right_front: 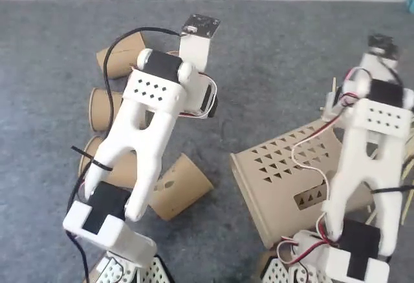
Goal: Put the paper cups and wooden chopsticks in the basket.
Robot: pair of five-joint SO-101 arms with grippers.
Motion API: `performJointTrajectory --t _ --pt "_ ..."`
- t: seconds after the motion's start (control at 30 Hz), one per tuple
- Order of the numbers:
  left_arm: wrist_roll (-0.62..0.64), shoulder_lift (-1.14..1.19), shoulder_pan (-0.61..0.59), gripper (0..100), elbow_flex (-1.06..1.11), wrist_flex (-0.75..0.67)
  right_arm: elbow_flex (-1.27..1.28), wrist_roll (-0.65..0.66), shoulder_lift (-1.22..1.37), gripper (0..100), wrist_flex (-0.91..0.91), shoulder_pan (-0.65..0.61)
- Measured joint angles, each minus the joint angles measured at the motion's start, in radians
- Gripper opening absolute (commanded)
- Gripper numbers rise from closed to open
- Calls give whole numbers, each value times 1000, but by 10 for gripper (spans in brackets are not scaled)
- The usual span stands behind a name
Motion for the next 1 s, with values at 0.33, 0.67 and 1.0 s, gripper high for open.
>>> performJointTrajectory --t 0.33,0.67,1.0 --pt "-3 61 2 178 0 -44 29 186 64 244 -49 3" --pt "-8 61 2 178 0 -57 54 293 172 213 -107 2" --pt "-3 61 0 178 37 -109 54 302 183 10 -110 -43"
